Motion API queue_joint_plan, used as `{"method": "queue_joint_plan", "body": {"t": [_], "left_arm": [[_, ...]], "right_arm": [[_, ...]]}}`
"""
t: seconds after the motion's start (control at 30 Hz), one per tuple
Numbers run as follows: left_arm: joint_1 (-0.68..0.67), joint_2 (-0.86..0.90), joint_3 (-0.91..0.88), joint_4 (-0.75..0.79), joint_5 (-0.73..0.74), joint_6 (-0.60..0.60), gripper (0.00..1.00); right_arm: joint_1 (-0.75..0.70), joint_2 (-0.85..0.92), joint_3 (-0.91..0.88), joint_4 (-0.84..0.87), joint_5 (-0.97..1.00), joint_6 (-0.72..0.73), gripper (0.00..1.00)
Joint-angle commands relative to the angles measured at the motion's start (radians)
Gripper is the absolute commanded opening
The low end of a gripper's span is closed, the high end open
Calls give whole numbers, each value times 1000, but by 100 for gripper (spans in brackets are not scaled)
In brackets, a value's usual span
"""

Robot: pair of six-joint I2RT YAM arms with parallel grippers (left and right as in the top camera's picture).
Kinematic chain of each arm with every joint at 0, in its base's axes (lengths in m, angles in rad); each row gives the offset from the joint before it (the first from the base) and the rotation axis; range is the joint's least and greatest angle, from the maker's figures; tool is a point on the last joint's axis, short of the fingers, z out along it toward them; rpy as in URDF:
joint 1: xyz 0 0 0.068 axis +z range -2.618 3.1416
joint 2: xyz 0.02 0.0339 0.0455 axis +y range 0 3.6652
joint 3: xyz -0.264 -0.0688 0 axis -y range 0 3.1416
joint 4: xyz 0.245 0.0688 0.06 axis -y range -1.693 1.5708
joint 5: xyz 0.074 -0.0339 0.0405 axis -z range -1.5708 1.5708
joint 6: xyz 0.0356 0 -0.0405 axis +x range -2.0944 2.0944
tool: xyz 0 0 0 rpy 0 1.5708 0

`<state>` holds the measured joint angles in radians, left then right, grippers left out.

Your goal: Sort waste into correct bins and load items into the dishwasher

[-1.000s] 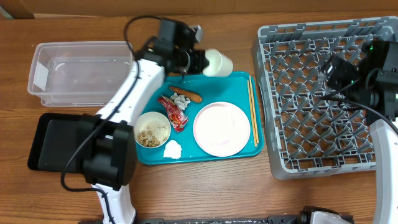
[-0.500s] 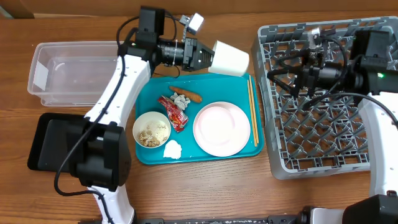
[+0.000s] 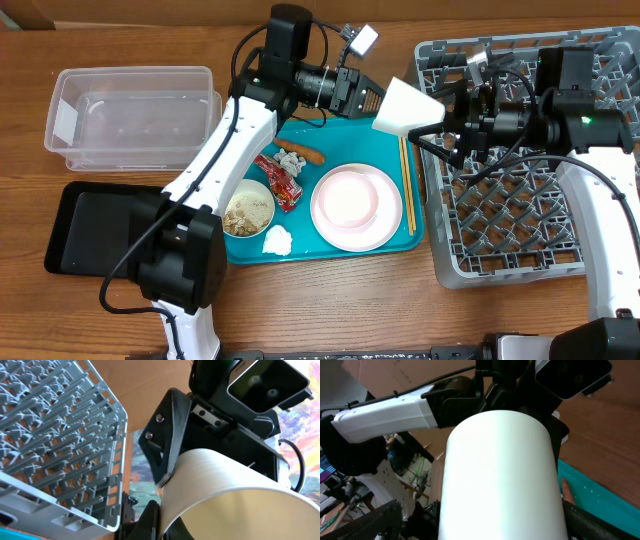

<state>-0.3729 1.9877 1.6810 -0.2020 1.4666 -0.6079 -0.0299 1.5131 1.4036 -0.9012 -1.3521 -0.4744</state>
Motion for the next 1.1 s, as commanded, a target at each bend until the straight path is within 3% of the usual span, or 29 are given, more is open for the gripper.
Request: {"method": "queue_joint_plan", "body": {"t": [0.0,0.17,0.37,0.53,0.6,0.7,0.8,0.93,1.07], "left_arm": [[-6,-28,19,17,-11,-67,4],[-8,-28,19,20,-11,-74,4],[-7,-28,19,20,-11,-73,7],[-7,-28,19,19,-11,-10,49],[-5,-28,18,11,-39,42,77],[6,-28,18,-90,-182,150,86],[22,-28,18,-278,-432,291,100],[53,-34,18,-495,-748,395,100],[100,-73,18,-607,-952,402,100]], "right_arm": [[23,-3,19,-6,-28,-13,93],[23,-3,19,-13,4,-12,71],[23,-3,19,-20,16,-13,62],[23,-3,19,-19,135,35,54],[23,-3,19,-19,257,91,54],[16,-4,19,-20,470,193,53],[-13,-13,19,-22,625,294,50],[-101,-43,26,-52,834,461,50],[-234,-53,102,-183,984,563,50]]}}
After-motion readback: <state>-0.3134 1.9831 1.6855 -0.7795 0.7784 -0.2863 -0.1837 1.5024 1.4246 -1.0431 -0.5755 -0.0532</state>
